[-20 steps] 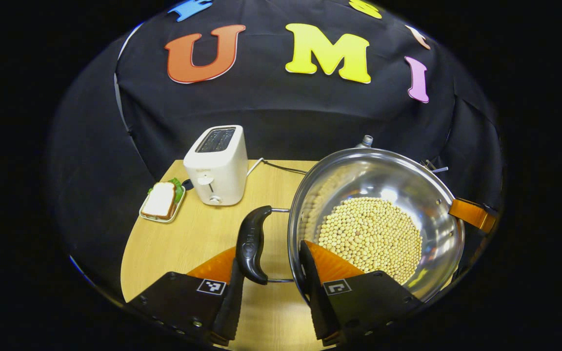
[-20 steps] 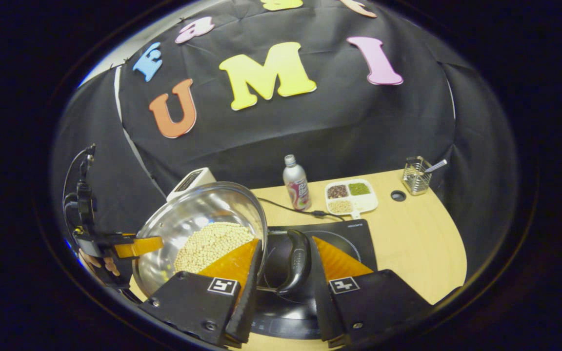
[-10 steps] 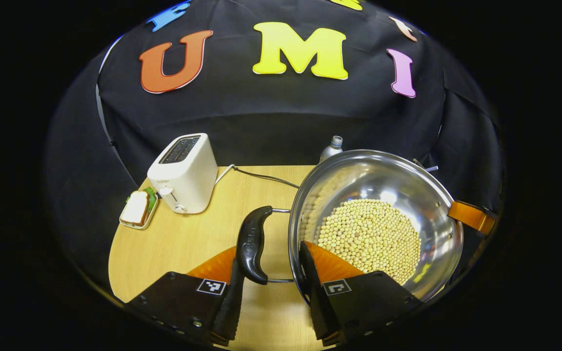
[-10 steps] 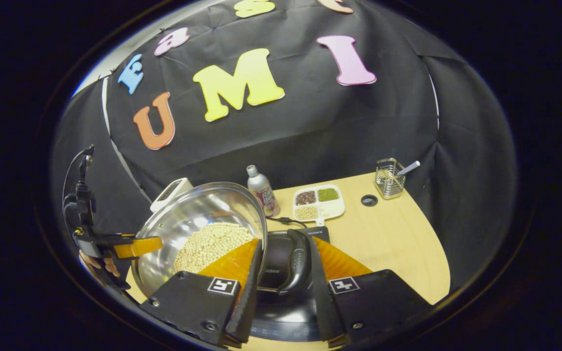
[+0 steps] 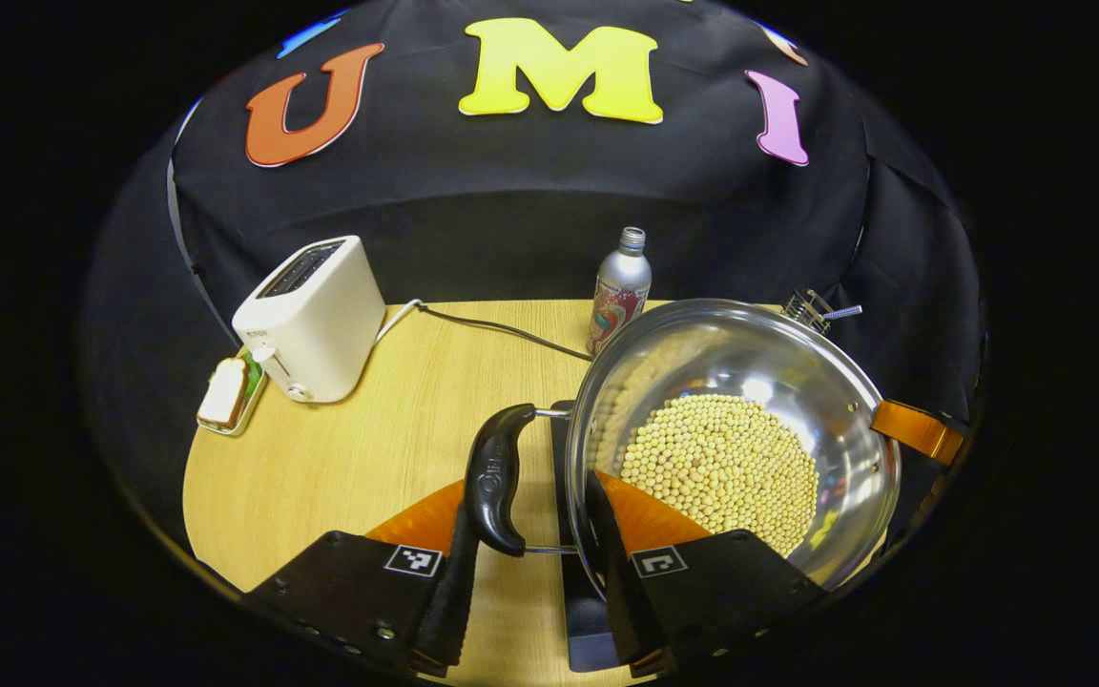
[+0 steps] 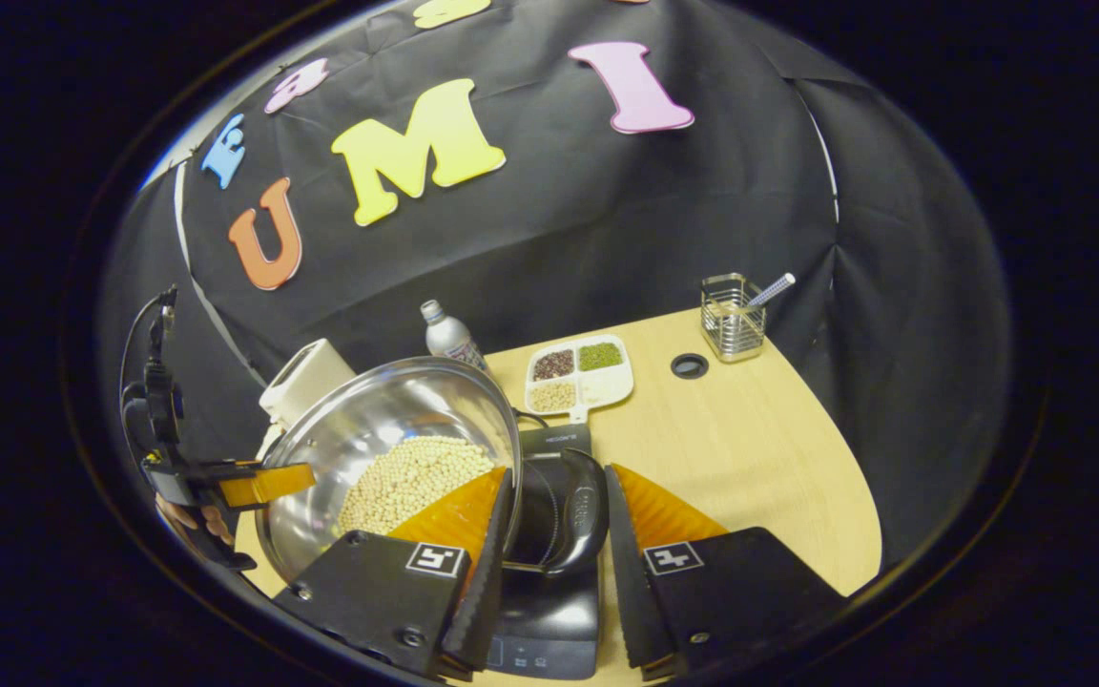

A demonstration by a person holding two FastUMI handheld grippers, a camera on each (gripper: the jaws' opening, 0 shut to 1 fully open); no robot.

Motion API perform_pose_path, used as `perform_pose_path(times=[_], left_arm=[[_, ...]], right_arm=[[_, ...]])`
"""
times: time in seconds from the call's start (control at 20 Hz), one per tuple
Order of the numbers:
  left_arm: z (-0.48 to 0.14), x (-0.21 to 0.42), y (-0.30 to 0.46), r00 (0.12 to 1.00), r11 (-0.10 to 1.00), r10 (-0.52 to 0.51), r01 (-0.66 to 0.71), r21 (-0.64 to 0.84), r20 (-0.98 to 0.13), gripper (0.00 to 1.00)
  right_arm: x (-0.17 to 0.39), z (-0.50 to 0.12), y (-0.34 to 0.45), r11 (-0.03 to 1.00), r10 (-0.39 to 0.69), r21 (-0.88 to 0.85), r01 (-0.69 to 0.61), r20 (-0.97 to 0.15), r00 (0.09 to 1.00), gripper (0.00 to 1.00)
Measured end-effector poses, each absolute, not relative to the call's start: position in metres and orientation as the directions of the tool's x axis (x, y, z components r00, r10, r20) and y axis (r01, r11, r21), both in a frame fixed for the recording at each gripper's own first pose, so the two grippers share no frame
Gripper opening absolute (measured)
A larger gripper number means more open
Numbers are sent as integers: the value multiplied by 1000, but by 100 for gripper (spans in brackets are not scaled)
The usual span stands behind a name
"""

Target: First push the handle of the pot to place it horizontally, then grasp the pot with both hands and set it on the induction cooktop.

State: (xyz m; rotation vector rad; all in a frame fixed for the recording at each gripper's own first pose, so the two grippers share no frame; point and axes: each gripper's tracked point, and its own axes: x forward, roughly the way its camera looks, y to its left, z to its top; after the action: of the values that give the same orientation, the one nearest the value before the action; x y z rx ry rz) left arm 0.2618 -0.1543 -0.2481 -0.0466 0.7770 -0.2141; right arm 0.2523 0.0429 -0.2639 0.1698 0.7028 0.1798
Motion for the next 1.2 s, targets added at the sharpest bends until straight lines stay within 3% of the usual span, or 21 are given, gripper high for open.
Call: perform_pose_path(times=[0.75,1.15,1.2], left_arm=[[-290,280,-164,748,966,-247,138,-219,-616,57],[-290,281,-164,760,950,-285,141,-280,-584,57],[-290,281,-164,762,949,-286,142,-280,-582,46]], right_arm=[[273,-311,41,970,229,208,-127,-599,768,52],[274,-310,39,965,244,219,-142,-568,786,58],[274,-310,38,967,242,211,-145,-565,789,59]])
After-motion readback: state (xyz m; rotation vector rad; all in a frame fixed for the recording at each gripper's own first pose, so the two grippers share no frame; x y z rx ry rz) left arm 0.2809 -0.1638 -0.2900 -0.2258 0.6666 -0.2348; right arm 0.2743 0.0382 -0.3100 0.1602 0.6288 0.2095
